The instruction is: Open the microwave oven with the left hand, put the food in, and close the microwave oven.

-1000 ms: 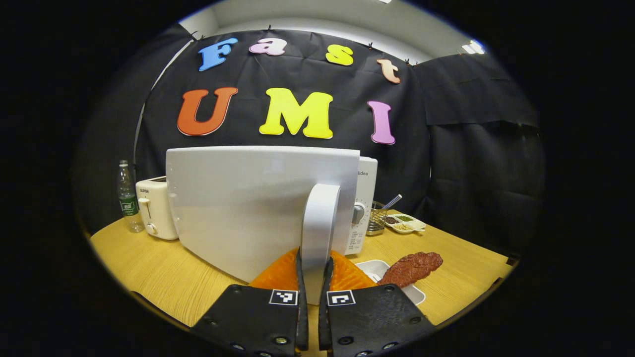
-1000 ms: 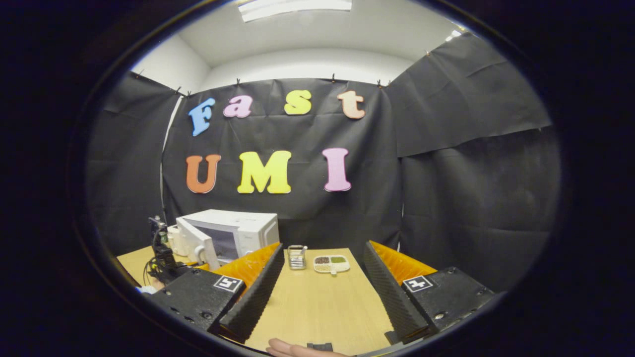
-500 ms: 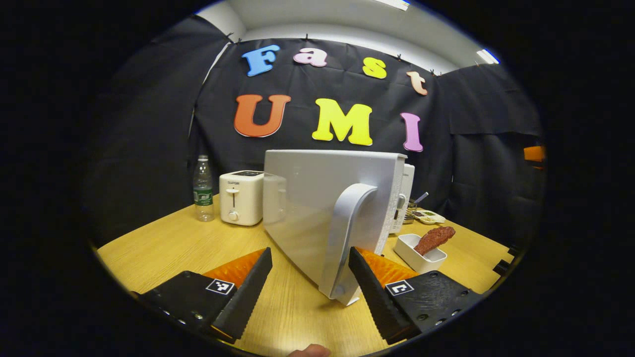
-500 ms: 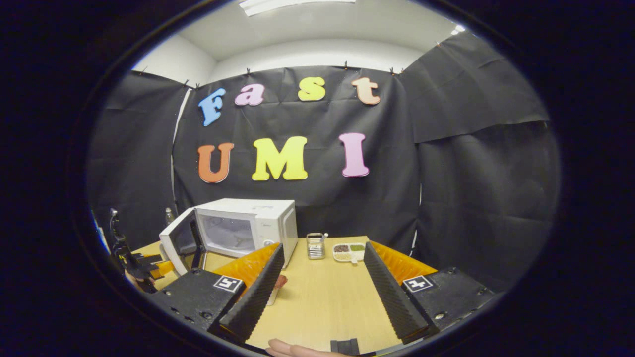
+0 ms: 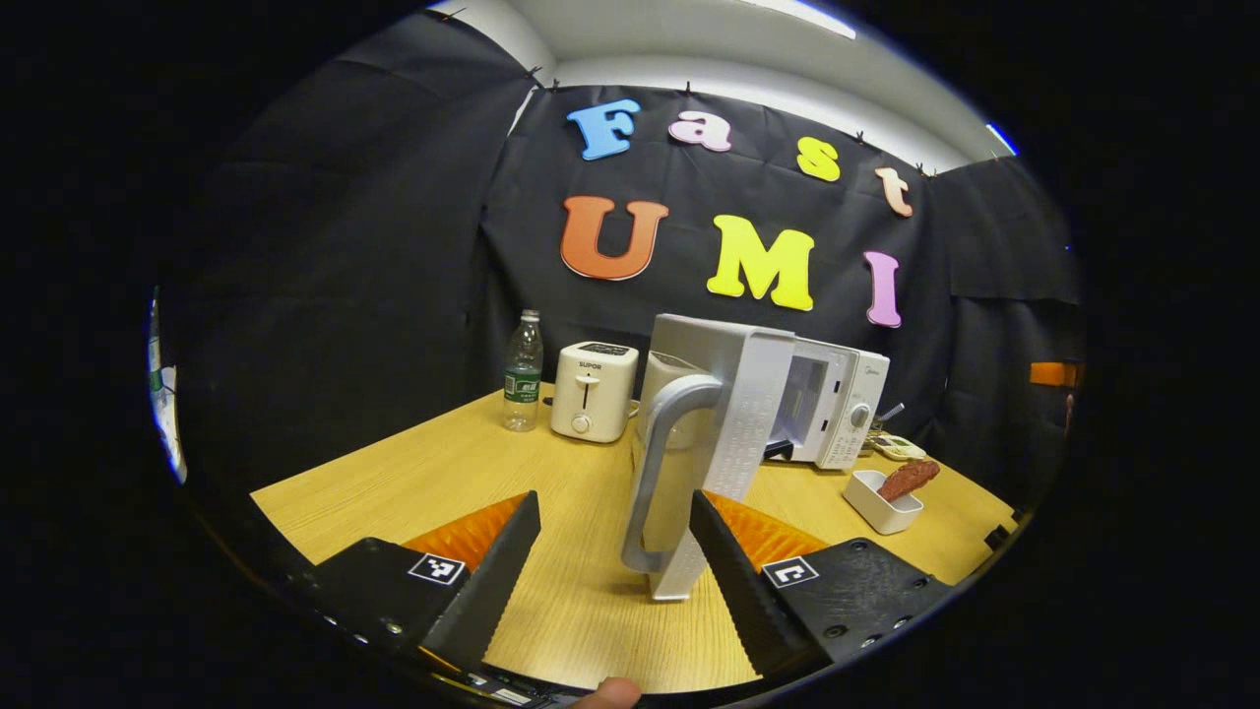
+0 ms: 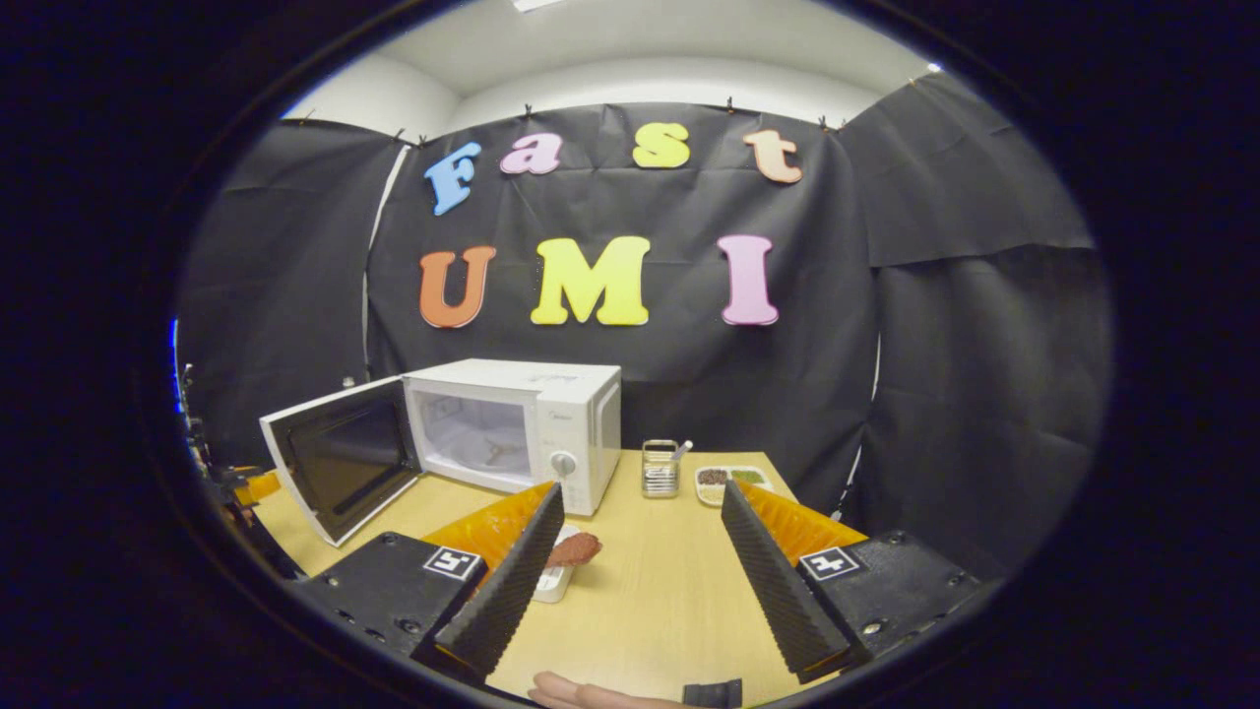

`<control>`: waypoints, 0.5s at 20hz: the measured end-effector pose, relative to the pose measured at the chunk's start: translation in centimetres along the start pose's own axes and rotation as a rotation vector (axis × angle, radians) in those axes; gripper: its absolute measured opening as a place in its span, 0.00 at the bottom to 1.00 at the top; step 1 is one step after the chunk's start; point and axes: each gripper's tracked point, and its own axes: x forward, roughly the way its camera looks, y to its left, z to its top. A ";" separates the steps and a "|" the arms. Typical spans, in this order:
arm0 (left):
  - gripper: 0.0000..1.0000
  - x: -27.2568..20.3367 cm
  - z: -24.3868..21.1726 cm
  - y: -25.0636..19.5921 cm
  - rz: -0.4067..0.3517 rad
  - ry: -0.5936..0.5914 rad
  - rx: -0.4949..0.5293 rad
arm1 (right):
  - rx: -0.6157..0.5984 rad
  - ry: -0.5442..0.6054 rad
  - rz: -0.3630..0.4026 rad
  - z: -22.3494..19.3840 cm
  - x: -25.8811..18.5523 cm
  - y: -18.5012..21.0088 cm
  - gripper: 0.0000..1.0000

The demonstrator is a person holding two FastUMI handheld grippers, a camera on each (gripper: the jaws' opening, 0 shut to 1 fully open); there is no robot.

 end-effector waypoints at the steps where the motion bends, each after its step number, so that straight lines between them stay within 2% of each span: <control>1: 0.94 -0.8 0.7 0.5 0.018 -0.006 -0.004 | -0.005 0.020 0.007 -0.5 1.0 0.0 1.00; 2: 0.94 -1.6 1.5 1.1 0.037 -0.006 -0.014 | -0.013 0.043 0.014 -1.0 2.0 0.0 0.96; 3: 0.94 -2.6 2.6 1.2 0.048 -0.018 -0.022 | -0.024 0.060 0.020 -1.2 2.9 -0.1 1.00; 4: 0.94 -3.6 4.0 1.1 0.053 -0.042 -0.019 | -0.033 0.070 0.026 -1.3 3.7 -0.3 0.96; 5: 0.94 -4.4 5.8 1.2 0.068 -0.076 -0.012 | -0.035 0.083 0.030 -1.4 4.7 -0.6 1.00; 7: 0.93 -5.1 8.5 1.2 0.098 -0.113 0.009 | -0.032 0.134 0.054 -2.3 6.5 -0.5 1.00; 8: 0.93 -5.2 9.4 1.1 0.117 -0.116 0.025 | -0.028 0.161 0.069 -2.7 7.2 -0.4 0.96; 9: 0.94 -5.3 10.5 0.7 0.131 -0.125 0.043 | -0.028 0.186 0.083 -2.9 7.9 -0.4 1.00; 10: 0.93 -5.4 11.5 0.1 0.136 -0.128 0.056 | -0.028 0.211 0.094 -3.2 8.6 -0.5 1.00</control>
